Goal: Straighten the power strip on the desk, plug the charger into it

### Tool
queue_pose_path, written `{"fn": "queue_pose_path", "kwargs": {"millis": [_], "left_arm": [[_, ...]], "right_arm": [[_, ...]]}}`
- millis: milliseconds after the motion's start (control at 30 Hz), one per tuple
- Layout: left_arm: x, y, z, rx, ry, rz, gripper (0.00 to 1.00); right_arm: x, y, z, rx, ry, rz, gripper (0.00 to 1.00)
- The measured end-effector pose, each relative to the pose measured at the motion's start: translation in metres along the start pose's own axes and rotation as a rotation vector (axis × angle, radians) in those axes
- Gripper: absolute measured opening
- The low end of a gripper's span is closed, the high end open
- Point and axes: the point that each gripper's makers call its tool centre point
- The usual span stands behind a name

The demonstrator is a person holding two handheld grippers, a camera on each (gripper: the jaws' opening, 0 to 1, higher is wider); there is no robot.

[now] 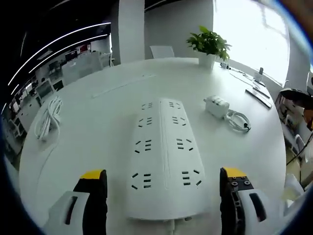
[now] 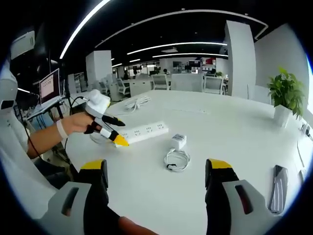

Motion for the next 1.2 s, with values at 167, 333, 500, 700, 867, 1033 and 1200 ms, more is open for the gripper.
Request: {"fn": "queue_pose_path", "kwargs": {"millis": [167,333,500,700,867,1033,1200], "left_arm": [[0.01,0.0,0.001,0.013,-0.008,-0.012,0.94],[0.009,0.005,-0.006,0.018,-0.015,-0.008,0.87],[0.006,0.004,-0.001,0.009,-0.023,-0.012,0.79],[0.005,0.002,0.0,0.009,-0.022,-0.012,0.79],[0.005,0.004,0.003,0.013,-0.024,-0.007,0.76],[0.004,0.006,0.005,0.018,-0.022,-0.004,0.76],[0.004,0.007,0.007,0.021,-0.021,-0.001,0.76]], "right_arm": [[0.0,0.002,0.002,0.004,0.001,-0.003,0.8],[0.0,0.002,0.003,0.007,0.001,-0.008,0.8],[0.003,-0.001,0.003,0.004,0.0,-0.025,0.8],[0.007,-0.006,0.0,-0.034,-0.014,-0.046,0.79],[0.017,-0.014,-0.012,-0.082,-0.014,-0.084,0.79],[0.037,-0.031,-0.032,-0.177,-0.019,-0.159,0.79],[0.059,-0.048,-0.051,-0.312,-0.06,-0.278,0.8]]}}
Point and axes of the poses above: the point that each gripper's makers call its tool centre point, and the gripper's own axes: x roughly forward along the fingers, y roughly to its right, z roughly out of its underside, and after that the axes turned 1 degree about -z, right-handed
